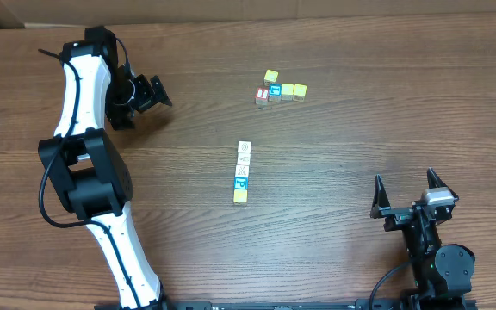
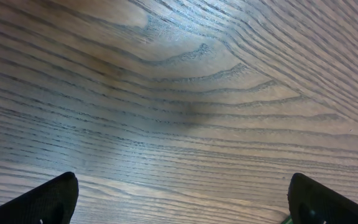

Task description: Flip 5 blocks

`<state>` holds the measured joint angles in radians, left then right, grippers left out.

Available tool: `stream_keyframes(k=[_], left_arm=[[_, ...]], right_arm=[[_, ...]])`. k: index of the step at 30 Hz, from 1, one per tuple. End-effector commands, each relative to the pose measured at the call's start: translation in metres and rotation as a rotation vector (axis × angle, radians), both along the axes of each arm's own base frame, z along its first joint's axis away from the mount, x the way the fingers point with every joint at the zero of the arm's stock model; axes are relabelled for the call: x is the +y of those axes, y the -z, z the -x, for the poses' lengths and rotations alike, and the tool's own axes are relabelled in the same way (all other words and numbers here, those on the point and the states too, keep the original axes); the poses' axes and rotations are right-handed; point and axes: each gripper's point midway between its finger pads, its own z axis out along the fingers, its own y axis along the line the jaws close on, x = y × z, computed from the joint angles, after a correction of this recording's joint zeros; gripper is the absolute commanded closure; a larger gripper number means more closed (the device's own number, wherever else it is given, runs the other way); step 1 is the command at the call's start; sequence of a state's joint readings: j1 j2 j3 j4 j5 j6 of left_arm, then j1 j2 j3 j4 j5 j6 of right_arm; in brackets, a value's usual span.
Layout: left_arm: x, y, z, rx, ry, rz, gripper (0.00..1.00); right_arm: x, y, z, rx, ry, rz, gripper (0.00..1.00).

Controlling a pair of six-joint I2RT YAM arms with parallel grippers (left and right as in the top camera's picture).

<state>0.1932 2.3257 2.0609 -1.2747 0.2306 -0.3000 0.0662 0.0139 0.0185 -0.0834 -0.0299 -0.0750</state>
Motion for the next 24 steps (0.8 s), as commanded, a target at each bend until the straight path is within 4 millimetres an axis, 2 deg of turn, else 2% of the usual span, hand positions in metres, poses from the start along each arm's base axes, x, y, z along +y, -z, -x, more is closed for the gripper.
stream_keyframes(k=[1,7,9,12,16,18,24], left_arm=[[-0.001,-0.002,-0.004,-0.011,0.004,-0.005,0.00],[-0.001,-0.005,-0.004,-0.017,0.005,-0.006,0.00],[-0.002,-0.017,-0.005,-0.043,0.008,-0.011,0.00],[-0.006,-0.049,-0.008,-0.115,0.017,-0.024,0.00],[-0.011,-0.110,-0.005,-0.248,0.026,-0.048,0.00],[-0.013,-0.147,0.002,-0.331,0.027,-0.063,0.00],[-0.020,-0.266,0.044,-0.612,0.027,-0.113,0.00]], right_arm=[[0.001,0.002,0.000,-0.002,-0.008,0.004,0.00],[0.001,0.002,0.000,-0.003,-0.008,0.004,0.00],[0.001,0.002,0.000,-0.003,-0.008,0.004,0.00],[0.001,0.002,0.000,-0.003,-0.008,0.004,0.00],[0.001,0.002,0.000,-0.002,-0.008,0.004,0.00],[0.001,0.002,0.000,-0.002,-0.008,0.004,0.00],[0.001,0.002,0.000,-0.003,-0.008,0.004,0.00]])
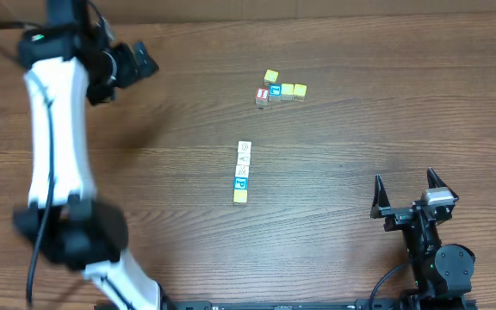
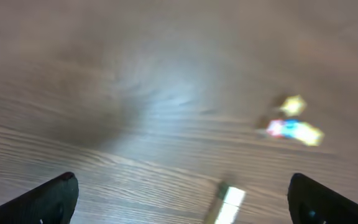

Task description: Flip 5 blocks

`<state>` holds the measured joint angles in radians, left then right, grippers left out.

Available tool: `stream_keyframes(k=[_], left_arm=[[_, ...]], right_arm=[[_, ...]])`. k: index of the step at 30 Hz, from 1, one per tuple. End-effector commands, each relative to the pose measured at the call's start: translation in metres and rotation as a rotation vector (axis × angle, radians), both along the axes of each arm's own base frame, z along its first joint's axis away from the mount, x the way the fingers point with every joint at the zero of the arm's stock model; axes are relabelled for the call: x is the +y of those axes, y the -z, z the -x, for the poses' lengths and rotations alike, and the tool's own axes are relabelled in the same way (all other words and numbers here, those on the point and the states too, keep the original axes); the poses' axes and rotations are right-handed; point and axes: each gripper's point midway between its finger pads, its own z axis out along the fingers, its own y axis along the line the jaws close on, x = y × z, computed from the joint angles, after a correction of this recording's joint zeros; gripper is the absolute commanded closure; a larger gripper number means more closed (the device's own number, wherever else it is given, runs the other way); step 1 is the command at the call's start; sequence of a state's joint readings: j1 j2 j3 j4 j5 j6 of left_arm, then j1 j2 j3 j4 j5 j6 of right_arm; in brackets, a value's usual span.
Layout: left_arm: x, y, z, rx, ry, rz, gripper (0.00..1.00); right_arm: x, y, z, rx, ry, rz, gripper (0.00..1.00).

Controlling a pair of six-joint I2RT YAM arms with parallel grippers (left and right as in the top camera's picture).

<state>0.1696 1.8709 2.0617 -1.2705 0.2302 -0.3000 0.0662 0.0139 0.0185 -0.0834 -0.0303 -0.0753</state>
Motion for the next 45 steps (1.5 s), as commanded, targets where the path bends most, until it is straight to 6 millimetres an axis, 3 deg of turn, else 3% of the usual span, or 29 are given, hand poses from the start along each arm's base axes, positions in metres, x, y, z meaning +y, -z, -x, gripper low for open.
stream_keyframes(k=[1,8,12,19,25,37,45], left_arm=[[-0.007,-0.083,0.036,-0.203,0.003,-0.037,0.00],[-0.020,-0.175,0.107,-0.460,0.006,-0.079,0.00],[-0.026,-0.201,0.151,-0.537,0.004,-0.103,0.00],[-0.024,-0.187,0.227,-0.447,-0.043,-0.157,0.00],[-0.028,-0.170,0.275,-0.373,-0.056,-0.166,0.00],[-0.038,-0.138,0.335,-0.453,-0.080,-0.157,0.00],[-0.038,-0.135,0.350,-0.663,-0.098,-0.192,0.00]], right_arm=[[0.001,0.002,0.000,-0.003,-0.008,0.003,0.00],[0.001,0.002,0.000,-0.002,-0.008,0.003,0.00],[0.001,0.002,0.000,-0.002,-0.008,0.003,0.00],[0.001,0.002,0.000,-0.003,-0.008,0.003,0.00],[0.001,0.002,0.000,-0.002,-0.008,0.003,0.00],[0.001,0.002,0.000,-0.003,-0.008,0.003,0.00],[0.001,0.002,0.000,-0.003,-0.008,0.003,0.00]])
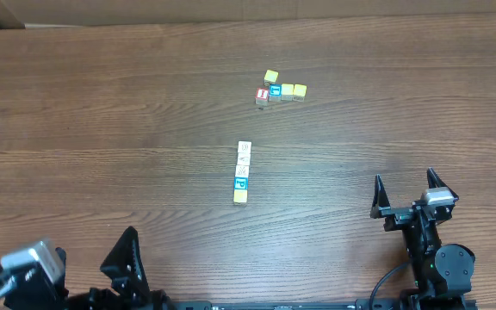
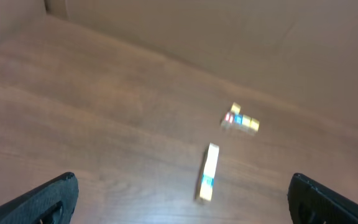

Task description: Flip 5 blocks

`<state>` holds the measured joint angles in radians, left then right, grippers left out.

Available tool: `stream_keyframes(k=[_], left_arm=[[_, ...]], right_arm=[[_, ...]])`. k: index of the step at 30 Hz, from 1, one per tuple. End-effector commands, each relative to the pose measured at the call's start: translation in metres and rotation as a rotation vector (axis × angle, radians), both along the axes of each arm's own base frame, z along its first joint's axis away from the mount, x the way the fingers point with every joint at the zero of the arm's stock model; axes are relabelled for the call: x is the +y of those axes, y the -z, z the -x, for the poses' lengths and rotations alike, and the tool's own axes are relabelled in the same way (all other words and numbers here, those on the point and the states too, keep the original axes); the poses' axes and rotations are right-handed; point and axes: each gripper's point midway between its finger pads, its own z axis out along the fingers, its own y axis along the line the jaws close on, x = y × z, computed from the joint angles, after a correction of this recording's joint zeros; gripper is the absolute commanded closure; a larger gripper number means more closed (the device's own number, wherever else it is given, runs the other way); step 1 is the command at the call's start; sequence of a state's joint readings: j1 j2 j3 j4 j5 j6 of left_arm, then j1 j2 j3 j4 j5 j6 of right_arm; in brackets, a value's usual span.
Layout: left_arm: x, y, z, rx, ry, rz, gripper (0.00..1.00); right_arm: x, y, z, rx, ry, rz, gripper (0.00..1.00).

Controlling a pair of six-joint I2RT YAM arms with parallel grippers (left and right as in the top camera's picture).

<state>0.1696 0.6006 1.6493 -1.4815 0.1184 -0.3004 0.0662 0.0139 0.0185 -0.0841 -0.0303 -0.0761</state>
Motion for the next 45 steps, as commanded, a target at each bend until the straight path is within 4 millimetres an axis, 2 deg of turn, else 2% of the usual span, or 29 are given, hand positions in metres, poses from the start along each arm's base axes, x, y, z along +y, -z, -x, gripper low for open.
stream_keyframes(k=[1,8,13,19,22,25,29,37,41,45], left_arm=[[0.002,0.010,0.005,-0.071,-0.014,-0.009,0.00],[0.004,0.009,-0.009,-0.381,-0.014,-0.046,0.00],[0.000,-0.014,-0.020,-0.667,0.018,-0.088,0.00],[-0.010,-0.054,-0.013,-1.033,0.082,-0.153,0.00],[-0.012,-0.063,-0.011,-1.144,0.095,-0.156,0.00],[-0.011,-0.061,-0.015,-1.214,0.098,-0.151,0.00],[0.002,-0.036,-0.037,-1.188,0.040,-0.104,0.00],[0.018,0.057,-0.100,-0.968,-0.037,-0.046,0.00],[0.021,0.095,-0.117,-0.887,-0.050,-0.009,0.00],[0.022,0.123,-0.128,-0.827,-0.050,0.000,0.00]], right_arm=[[0.001,0.002,0.000,-0.003,-0.008,0.003,0.00],[0.001,0.002,0.000,-0.003,-0.008,0.003,0.00],[0.001,0.002,0.000,-0.003,-0.008,0.003,0.00],[0.001,0.002,0.000,-0.003,-0.008,0.003,0.00],[0.001,0.002,0.000,-0.003,-0.008,0.003,0.00],[0.001,0.002,0.000,-0.003,-0.008,0.003,0.00],[0.001,0.002,0.000,-0.003,-0.008,0.003,0.00],[0.001,0.002,0.000,-0.003,-0.008,0.003,0.00],[0.001,0.002,0.000,-0.003,-0.008,0.003,0.00],[0.001,0.002,0.000,-0.003,-0.008,0.003,0.00]])
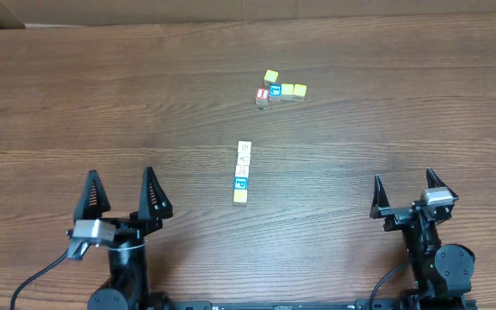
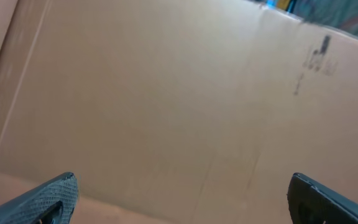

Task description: Flip 5 blocks

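Note:
Several small blocks lie in a line at the table's middle, white at the far end, then a blue one, yellow at the near end. A second cluster of blocks, yellow, blue and red, sits farther back. My left gripper stands open at the near left, fingers pointing away, nothing between them. In the left wrist view the fingertips frame only a cardboard wall. Open too, my right gripper rests at the near right.
A brown cardboard wall borders the table at the far left corner. The wooden table stretches between both arms and the blocks.
My left arm has moved from the bottom left corner to an upright rest pose at the near left. Its wrist camera now faces the cardboard wall instead of the blocks. The blocks are unmoved.
My left gripper was open low over the table at the far left. Then it was higher up by the far left corner. Later it was at the near left edge, and now rests near the front. The right arm and the blocks kept their places.

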`<state>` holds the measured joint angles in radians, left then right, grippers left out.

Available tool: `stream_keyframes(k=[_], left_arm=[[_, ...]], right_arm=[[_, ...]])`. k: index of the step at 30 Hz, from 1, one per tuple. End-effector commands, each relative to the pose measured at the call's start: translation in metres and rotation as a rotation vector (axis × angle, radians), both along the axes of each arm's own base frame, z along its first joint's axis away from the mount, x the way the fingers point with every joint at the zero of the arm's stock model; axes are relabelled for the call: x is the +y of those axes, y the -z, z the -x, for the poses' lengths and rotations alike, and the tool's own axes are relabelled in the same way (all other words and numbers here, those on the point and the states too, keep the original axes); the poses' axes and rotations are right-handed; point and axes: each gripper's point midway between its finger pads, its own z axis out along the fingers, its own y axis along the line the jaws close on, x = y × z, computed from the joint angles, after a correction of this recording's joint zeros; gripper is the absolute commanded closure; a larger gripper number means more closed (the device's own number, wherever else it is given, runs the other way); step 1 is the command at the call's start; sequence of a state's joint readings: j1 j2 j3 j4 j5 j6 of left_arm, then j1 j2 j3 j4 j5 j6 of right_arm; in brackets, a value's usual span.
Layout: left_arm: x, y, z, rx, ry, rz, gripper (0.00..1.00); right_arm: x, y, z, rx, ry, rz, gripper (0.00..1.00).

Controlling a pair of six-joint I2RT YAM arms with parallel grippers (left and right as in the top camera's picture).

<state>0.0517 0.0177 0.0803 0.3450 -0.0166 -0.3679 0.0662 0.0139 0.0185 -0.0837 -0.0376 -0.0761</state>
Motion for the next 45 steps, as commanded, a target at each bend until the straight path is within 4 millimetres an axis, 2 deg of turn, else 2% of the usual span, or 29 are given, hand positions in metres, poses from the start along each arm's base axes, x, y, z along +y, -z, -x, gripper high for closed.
stream_keyframes(k=[1,5,8,11,13,17,20,45], left_arm=[[0.003,0.018,-0.004,0.023,-0.009,0.031,0.00],[0.004,0.052,-0.016,0.142,-0.012,0.035,0.00],[0.010,0.088,-0.022,0.291,-0.049,0.046,0.00],[0.017,0.120,-0.022,0.421,-0.092,0.053,0.00],[0.017,0.134,-0.022,0.479,-0.096,0.023,0.00],[0.002,0.134,-0.023,0.493,-0.042,-0.161,0.00],[-0.002,0.135,-0.024,0.495,-0.026,-0.215,0.00],[-0.002,0.135,-0.024,0.495,-0.023,-0.210,0.00]], right_arm=[[0.000,0.002,0.000,-0.003,-0.001,0.003,0.00],[0.000,0.002,0.000,-0.003,-0.001,0.003,0.00],[0.000,0.002,0.000,-0.003,-0.001,0.003,0.00],[0.000,0.002,0.000,-0.003,-0.001,0.003,0.00],[0.000,0.002,0.000,-0.003,-0.001,0.003,0.00],[0.000,0.002,0.000,-0.003,-0.001,0.003,0.00],[0.000,0.002,0.000,-0.003,-0.001,0.003,0.00],[0.000,0.002,0.000,-0.003,-0.001,0.003,0.00]])
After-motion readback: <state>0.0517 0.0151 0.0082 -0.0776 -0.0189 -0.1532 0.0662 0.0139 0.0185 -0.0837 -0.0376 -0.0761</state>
